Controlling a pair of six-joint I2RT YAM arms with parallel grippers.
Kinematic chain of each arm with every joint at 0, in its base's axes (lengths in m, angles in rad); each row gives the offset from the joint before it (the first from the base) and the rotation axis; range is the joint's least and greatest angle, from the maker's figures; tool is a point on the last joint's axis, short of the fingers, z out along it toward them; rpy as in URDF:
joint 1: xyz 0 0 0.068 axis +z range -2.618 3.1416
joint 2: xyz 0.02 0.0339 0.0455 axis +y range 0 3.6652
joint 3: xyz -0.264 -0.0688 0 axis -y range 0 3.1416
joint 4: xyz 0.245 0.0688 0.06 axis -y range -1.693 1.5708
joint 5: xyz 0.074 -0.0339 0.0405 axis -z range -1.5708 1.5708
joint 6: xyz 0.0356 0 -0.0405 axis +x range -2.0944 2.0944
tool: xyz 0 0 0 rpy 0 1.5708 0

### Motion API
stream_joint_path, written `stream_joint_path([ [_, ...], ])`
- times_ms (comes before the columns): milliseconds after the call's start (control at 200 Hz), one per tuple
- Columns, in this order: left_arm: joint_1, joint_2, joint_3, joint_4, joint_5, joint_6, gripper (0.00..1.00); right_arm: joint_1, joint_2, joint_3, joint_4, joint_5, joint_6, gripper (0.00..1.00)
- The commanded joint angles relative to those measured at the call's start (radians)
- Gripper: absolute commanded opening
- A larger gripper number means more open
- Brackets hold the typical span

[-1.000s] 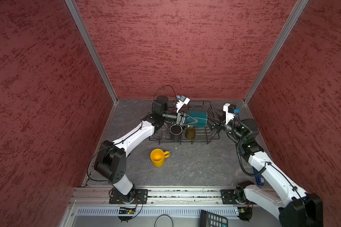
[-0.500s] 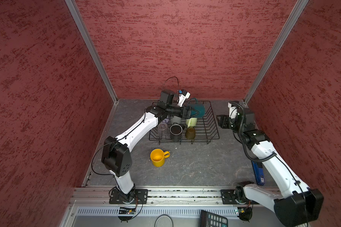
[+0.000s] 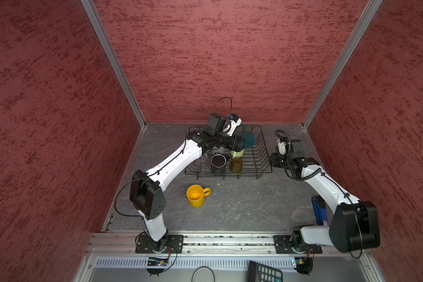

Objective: Load cups into a dish rack
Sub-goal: Move the dish rack to the top-center of the table.

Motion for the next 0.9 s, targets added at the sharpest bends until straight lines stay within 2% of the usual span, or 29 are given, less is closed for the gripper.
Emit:
stream_joint_path([
  [0,-0.004,-0.014,0.048,0.059,-0.017,0.027,0.00,-0.003,0.019,-0.017,0.063,-0.035,0.000,0.34],
  [441,-0.006,-0.001,0.061,0.056,-0.011,0.028,0.00,-0.002,0.017,-0.089,0.114,-0.104,0.018,0.10],
  [676,-0.010,0.013,0.073,0.045,-0.026,0.021,0.00,-0.003,-0.026,-0.140,0.117,-0.123,0.030,0.05],
  [897,-0.043,0.049,0.125,-0.004,-0.102,0.050,0.00,0.016,-0.065,-0.190,0.120,-0.141,0.046,0.02],
])
